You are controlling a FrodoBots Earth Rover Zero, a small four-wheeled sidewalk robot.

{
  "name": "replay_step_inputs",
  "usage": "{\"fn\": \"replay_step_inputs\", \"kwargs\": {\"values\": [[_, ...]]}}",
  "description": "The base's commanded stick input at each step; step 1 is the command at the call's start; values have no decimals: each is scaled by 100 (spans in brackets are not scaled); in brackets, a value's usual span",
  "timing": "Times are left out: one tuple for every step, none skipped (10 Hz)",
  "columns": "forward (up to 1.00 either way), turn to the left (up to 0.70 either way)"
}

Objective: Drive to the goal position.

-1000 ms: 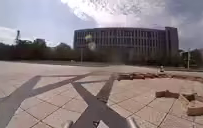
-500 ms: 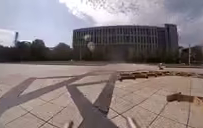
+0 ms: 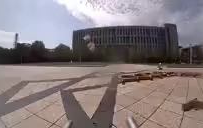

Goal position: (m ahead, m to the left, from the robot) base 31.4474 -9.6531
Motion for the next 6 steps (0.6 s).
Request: {"fn": "replay_step_inputs", "kwargs": {"values": [[70,0],[70,0],[70,0],[70,0],[70,0],[70,0]]}}
